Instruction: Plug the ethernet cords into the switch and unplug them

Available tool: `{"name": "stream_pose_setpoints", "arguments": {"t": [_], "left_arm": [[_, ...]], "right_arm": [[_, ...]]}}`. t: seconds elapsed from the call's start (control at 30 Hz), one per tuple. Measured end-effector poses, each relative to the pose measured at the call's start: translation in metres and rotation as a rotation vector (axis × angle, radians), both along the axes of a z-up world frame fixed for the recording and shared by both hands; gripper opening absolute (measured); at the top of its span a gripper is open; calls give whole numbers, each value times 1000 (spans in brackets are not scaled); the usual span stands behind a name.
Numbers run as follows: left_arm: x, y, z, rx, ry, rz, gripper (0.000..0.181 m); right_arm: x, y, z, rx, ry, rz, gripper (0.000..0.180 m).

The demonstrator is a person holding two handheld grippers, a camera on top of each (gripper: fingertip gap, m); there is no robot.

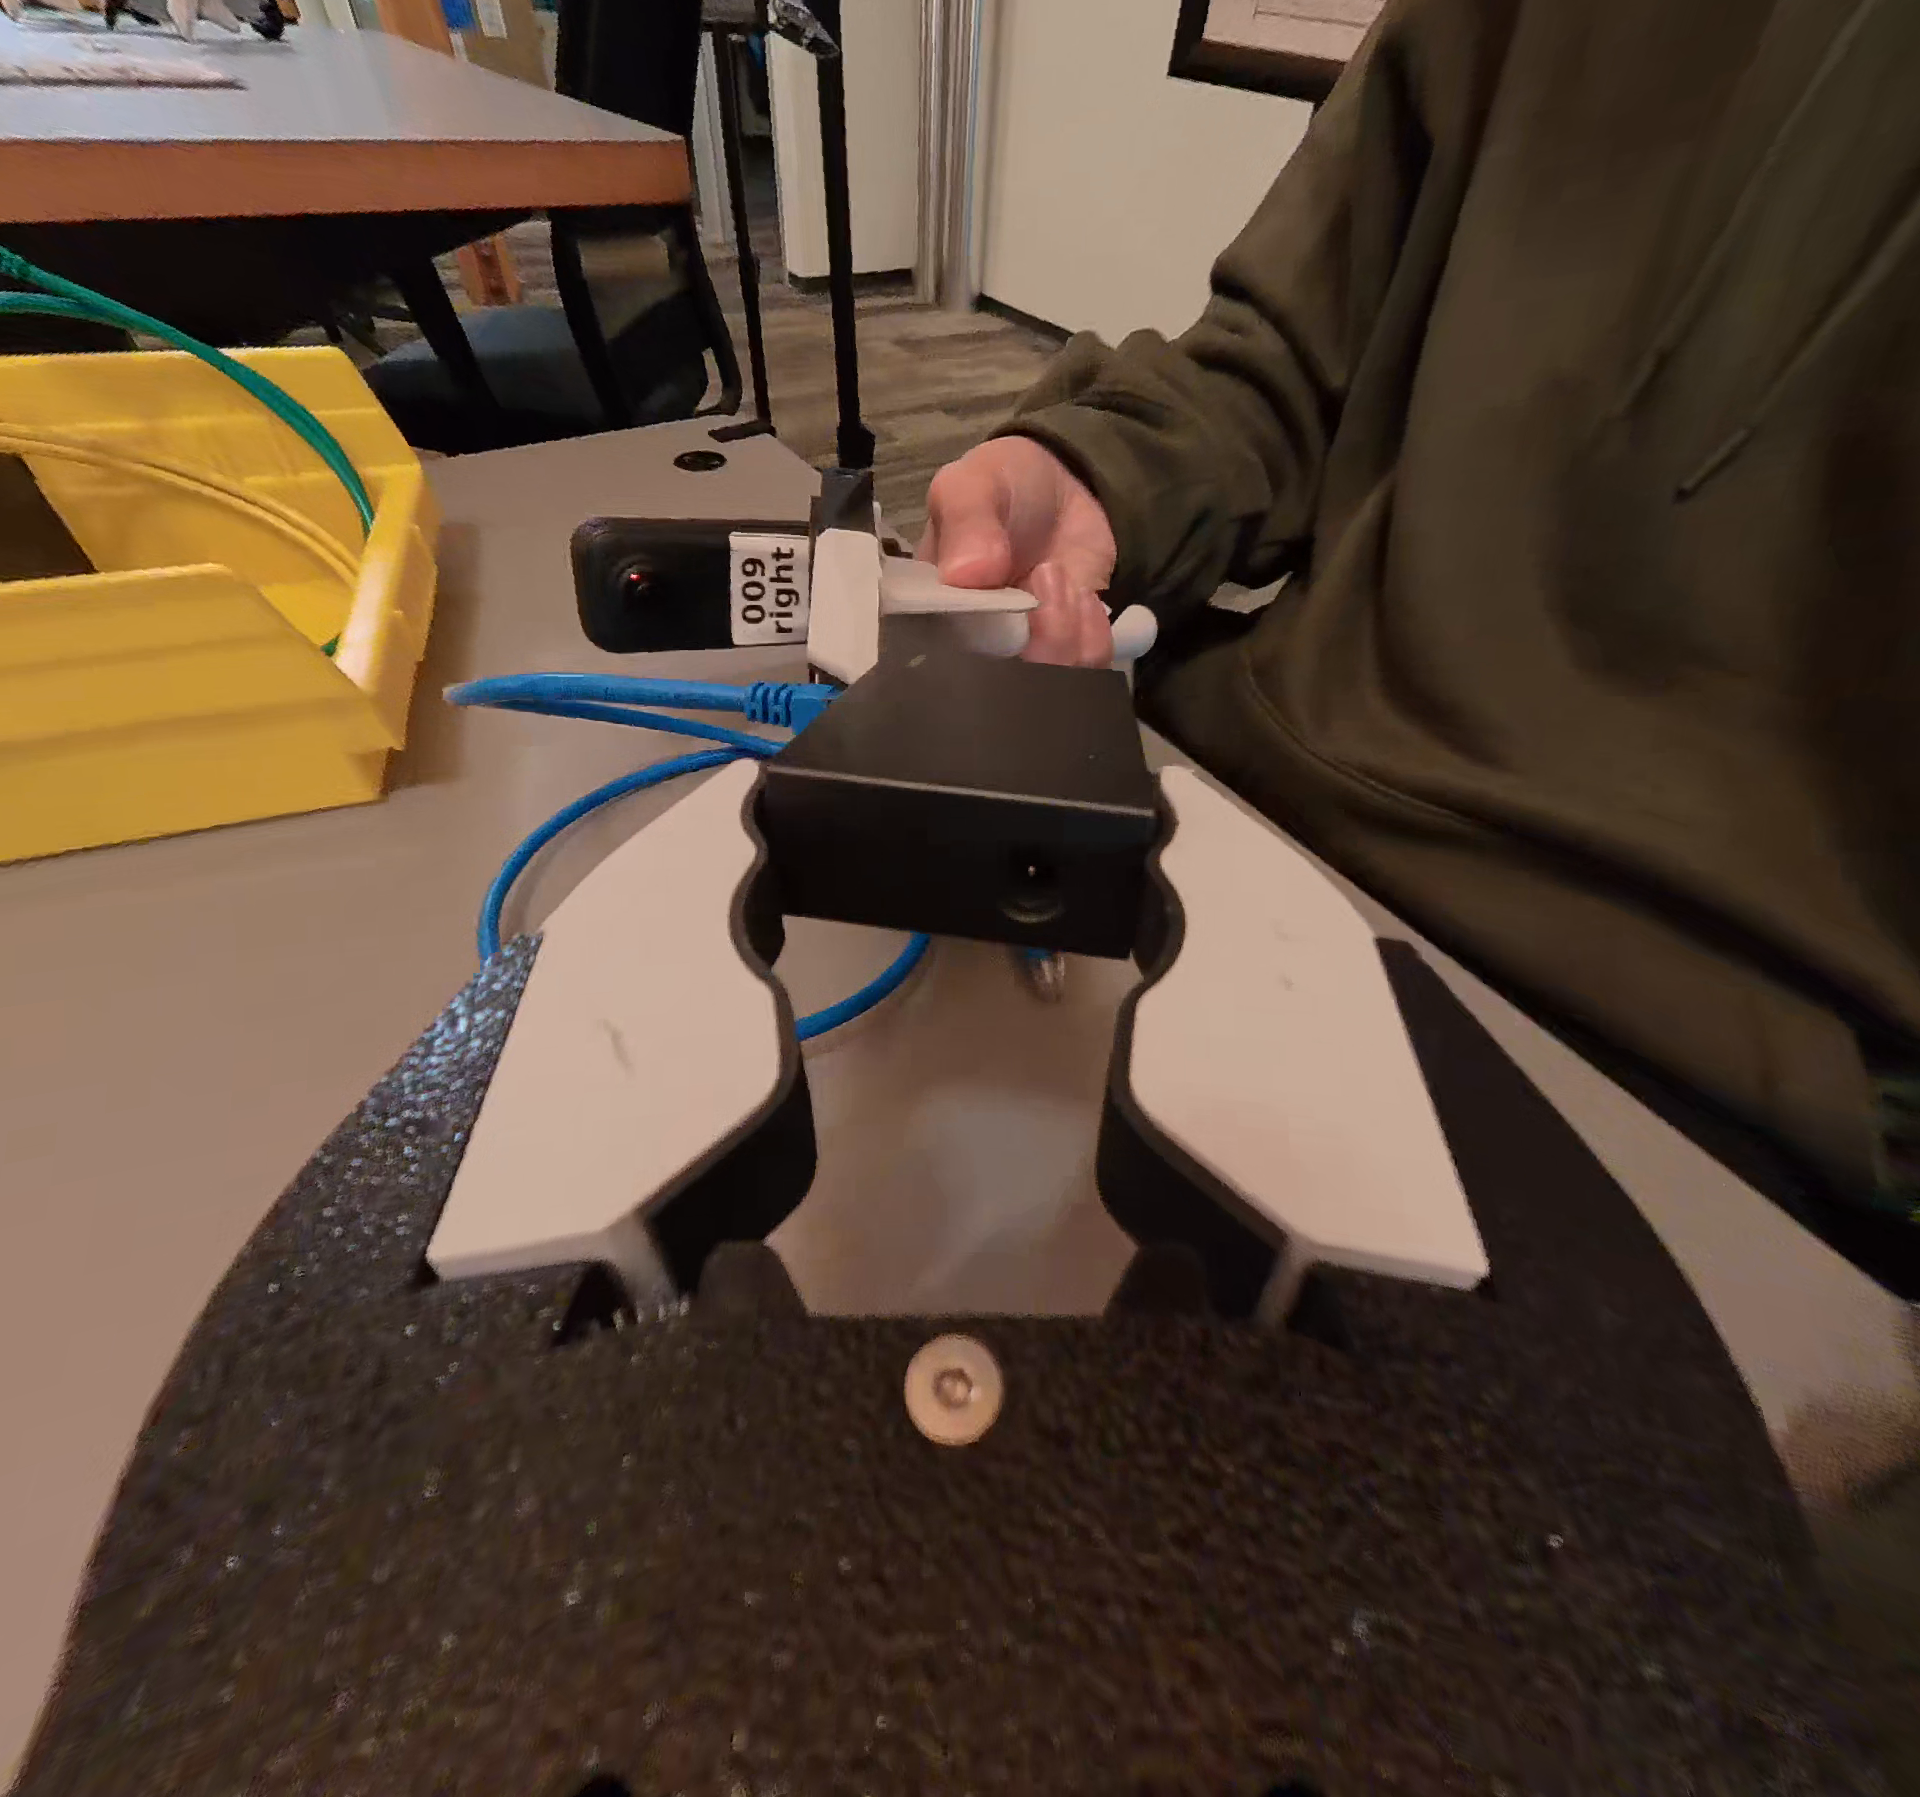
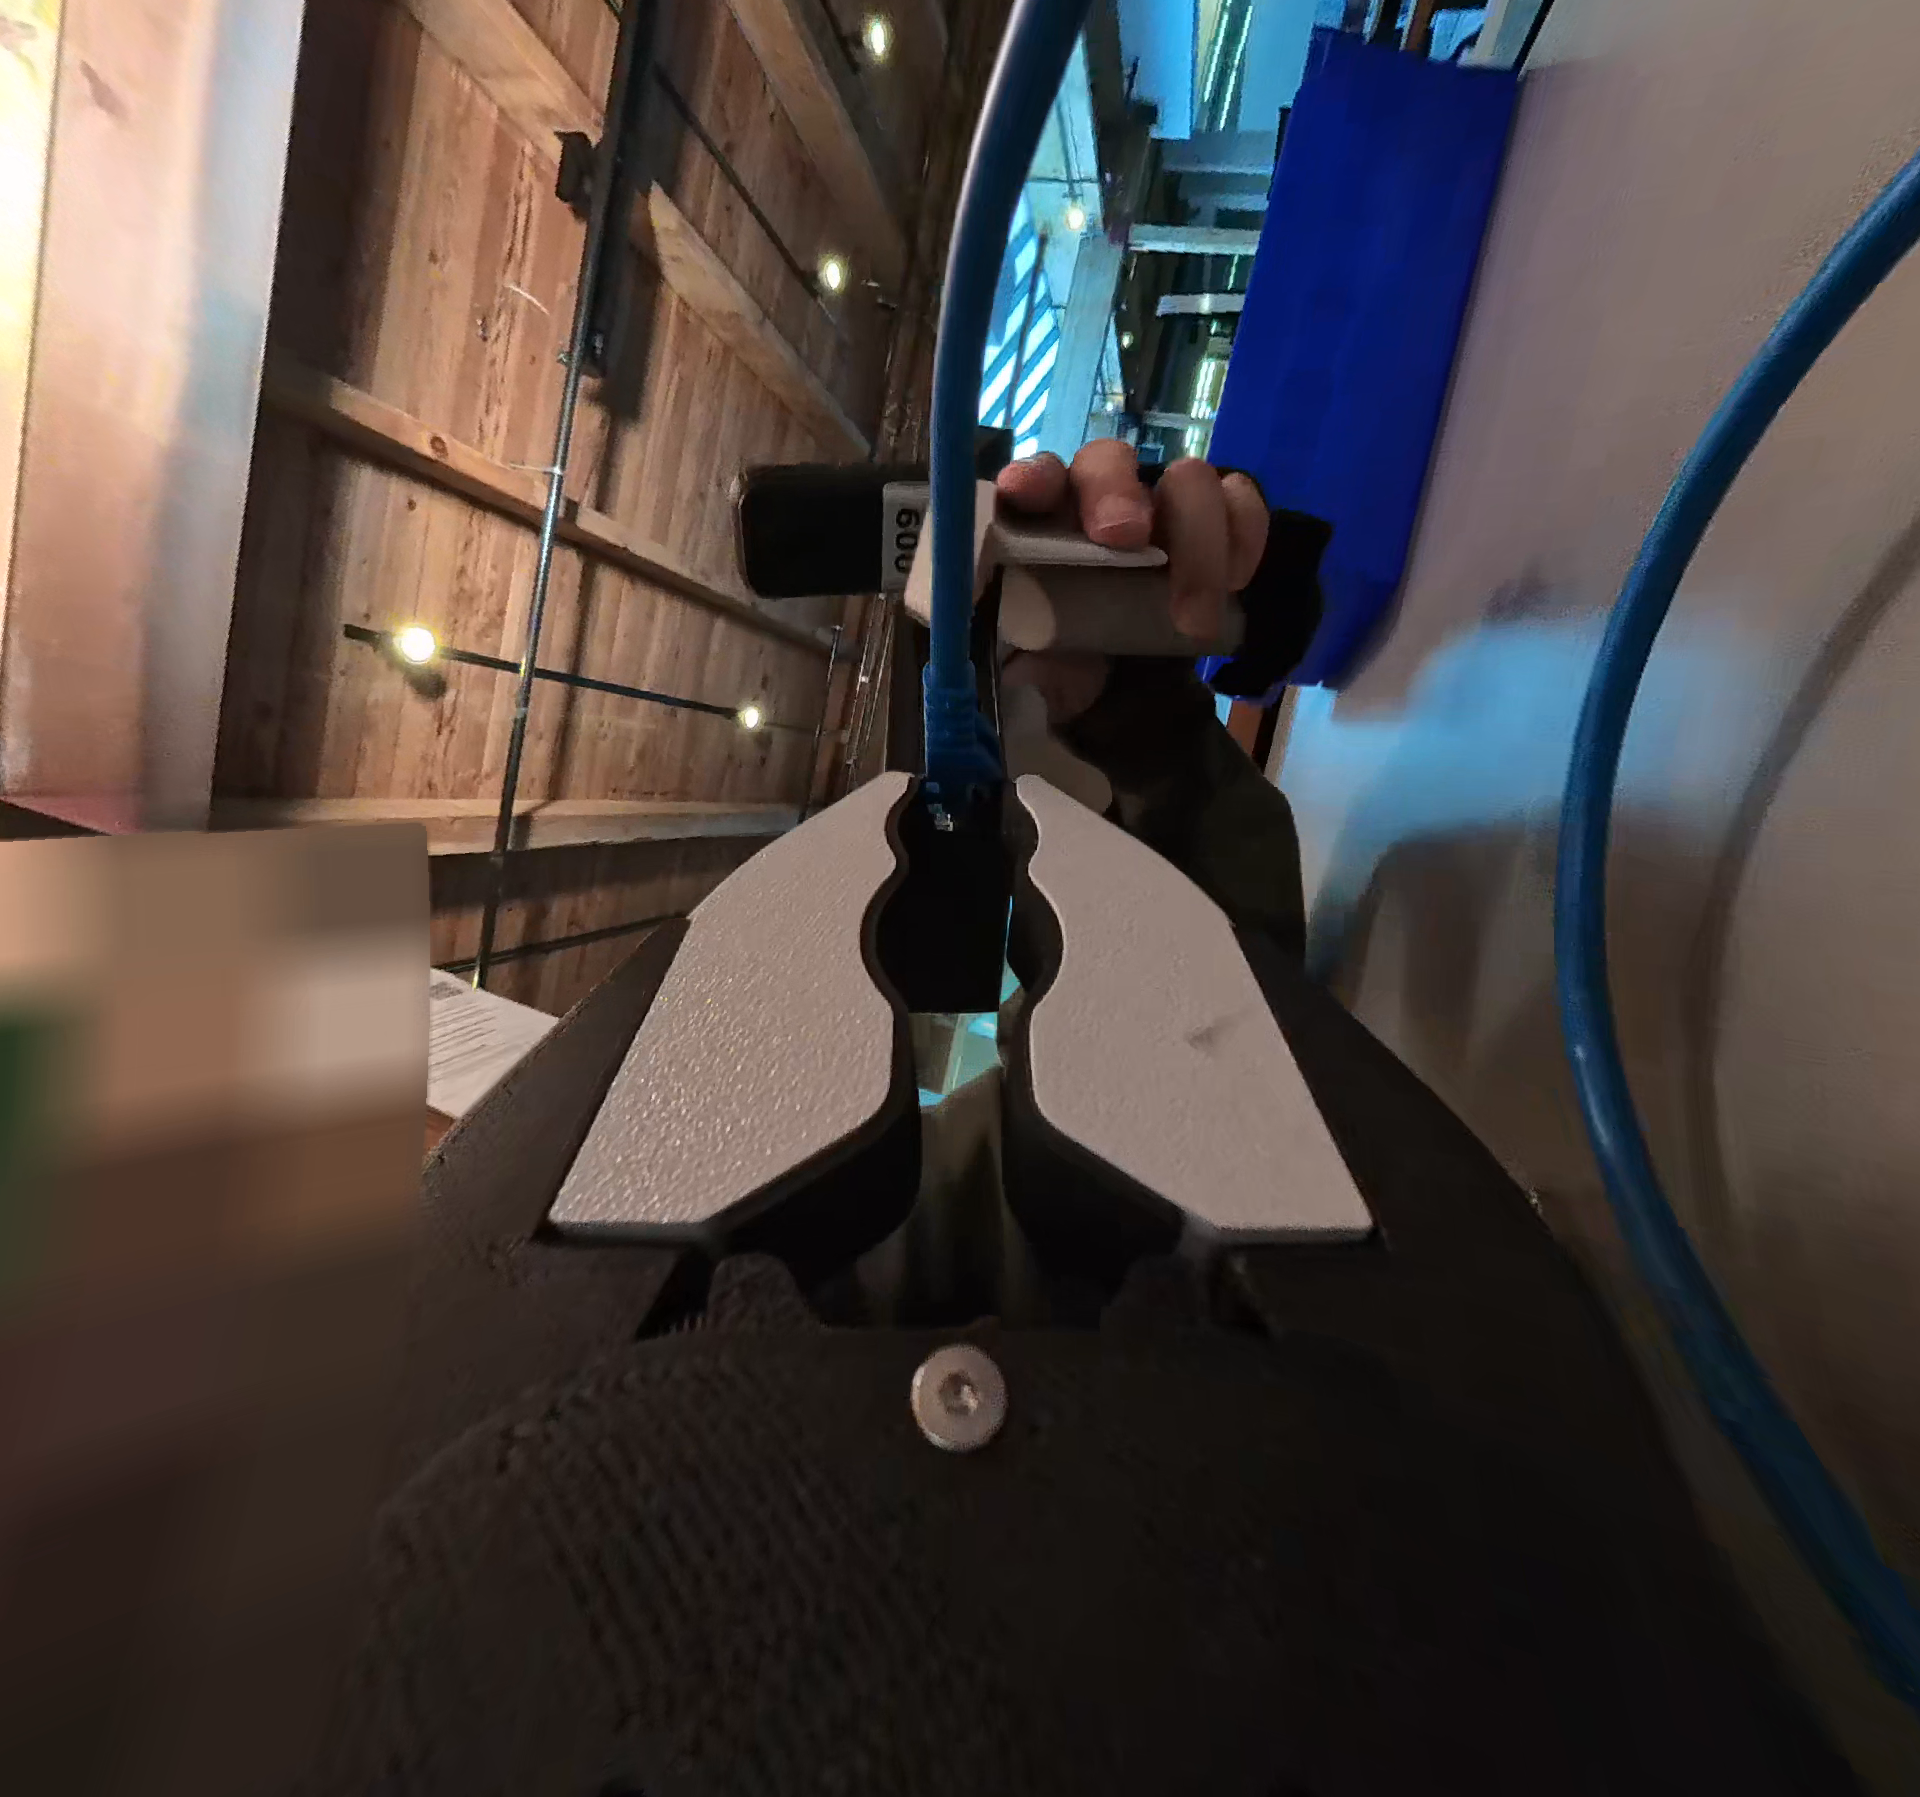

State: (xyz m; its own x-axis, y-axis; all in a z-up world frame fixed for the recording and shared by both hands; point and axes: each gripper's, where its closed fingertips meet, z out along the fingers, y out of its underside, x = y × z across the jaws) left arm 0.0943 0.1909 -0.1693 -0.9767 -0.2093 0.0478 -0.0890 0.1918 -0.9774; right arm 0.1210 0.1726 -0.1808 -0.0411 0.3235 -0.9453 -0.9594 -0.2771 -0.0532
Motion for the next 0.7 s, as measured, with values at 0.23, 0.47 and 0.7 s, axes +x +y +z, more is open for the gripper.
{"name": "stream_pose_setpoints", "arguments": {"t": [0.23,0.47,0.7], "left_arm": [[18,-4,4,-30,-75,-12,65],[24,1,-11,14,2,-28,63],[19,7,4,8,-56,37,96]], "right_arm": [[21,0,-7,-72,-70,-70,13],[31,2,-8,-91,-76,-131,13],[40,2,-2,-67,-61,-167,13]]}}
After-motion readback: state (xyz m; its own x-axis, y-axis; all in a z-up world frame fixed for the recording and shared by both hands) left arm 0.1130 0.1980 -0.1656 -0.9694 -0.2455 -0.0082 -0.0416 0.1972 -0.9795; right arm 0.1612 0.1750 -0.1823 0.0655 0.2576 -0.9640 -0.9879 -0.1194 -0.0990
